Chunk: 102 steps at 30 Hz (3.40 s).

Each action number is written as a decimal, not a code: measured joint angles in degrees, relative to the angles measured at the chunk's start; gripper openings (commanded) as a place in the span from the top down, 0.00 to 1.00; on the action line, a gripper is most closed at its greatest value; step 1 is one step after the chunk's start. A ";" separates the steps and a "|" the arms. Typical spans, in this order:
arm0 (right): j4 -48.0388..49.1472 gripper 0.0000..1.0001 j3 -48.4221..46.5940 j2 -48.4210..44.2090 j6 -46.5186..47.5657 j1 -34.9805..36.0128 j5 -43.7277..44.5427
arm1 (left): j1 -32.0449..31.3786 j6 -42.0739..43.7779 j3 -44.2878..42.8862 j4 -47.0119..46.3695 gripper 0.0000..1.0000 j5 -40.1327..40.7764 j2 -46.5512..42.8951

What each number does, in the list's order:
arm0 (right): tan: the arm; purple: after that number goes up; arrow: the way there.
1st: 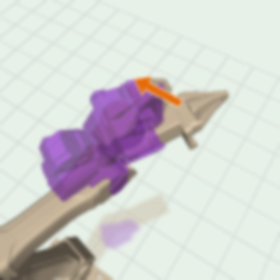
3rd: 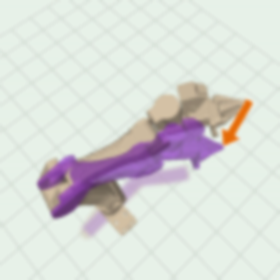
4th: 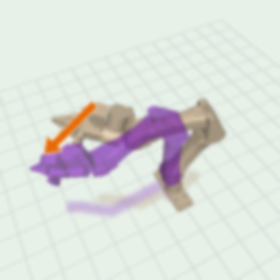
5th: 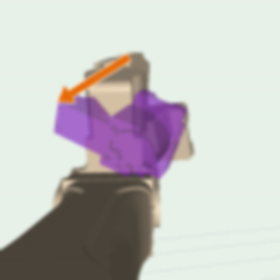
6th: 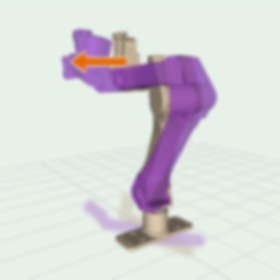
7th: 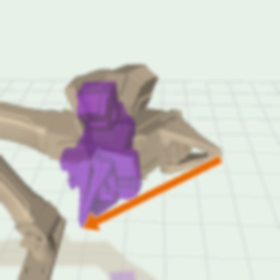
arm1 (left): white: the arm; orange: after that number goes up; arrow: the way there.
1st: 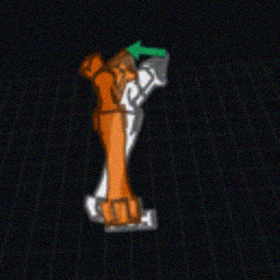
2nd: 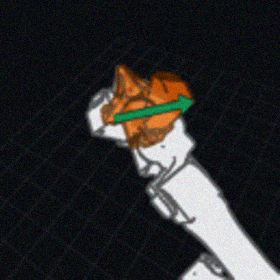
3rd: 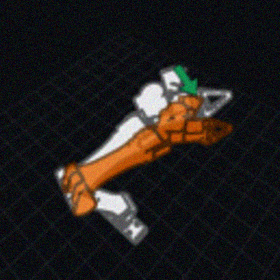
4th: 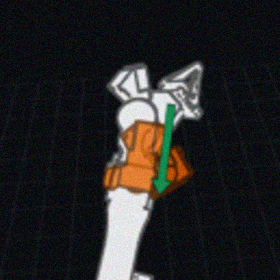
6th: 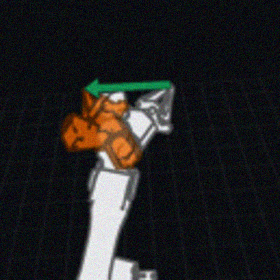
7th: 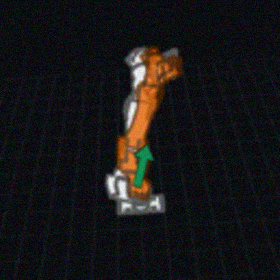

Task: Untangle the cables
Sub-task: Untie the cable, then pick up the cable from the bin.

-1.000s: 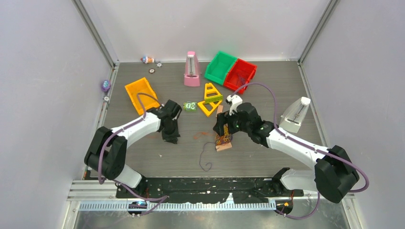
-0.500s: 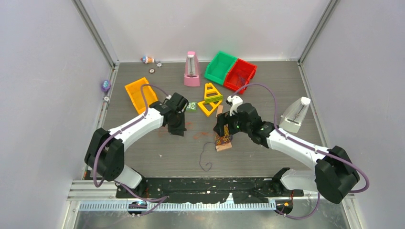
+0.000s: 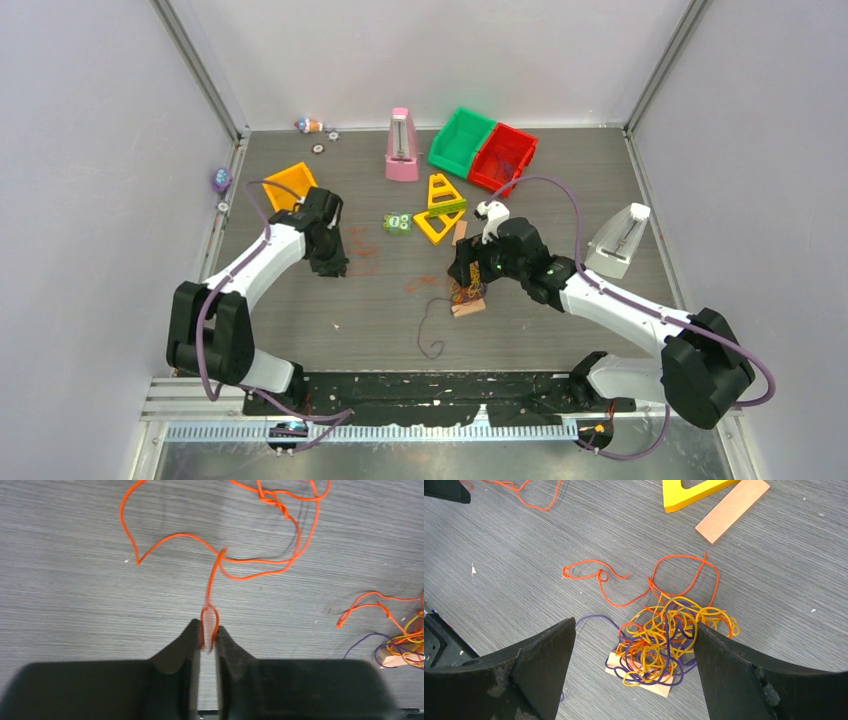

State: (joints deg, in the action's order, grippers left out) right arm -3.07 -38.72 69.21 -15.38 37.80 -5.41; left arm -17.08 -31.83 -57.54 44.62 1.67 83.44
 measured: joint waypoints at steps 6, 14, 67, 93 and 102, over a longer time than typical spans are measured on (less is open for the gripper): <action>0.00 0.09 0.09 -0.02 -0.02 0.00 0.04 | 3.04 1.29 2.71 -1.38 0.01 0.52 -2.67; -0.04 0.09 0.15 -0.24 -0.04 0.00 0.04 | 3.23 0.96 2.78 -2.89 0.29 8.17 -6.49; -1.81 0.10 0.15 -1.90 0.00 0.00 -0.48 | 2.36 -10.36 13.51 -27.12 1.00 -1.14 4.00; -1.81 0.09 0.15 -1.99 0.00 0.00 -0.55 | -0.92 -2.54 5.55 -7.15 1.00 11.69 -13.53; -1.88 0.07 0.15 -1.95 0.02 0.00 -0.96 | -0.92 0.35 3.72 -4.98 1.00 8.61 -17.57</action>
State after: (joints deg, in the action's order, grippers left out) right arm -4.95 -38.57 67.26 -15.35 37.80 -6.37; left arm -18.00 -31.48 -53.82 39.64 10.28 65.87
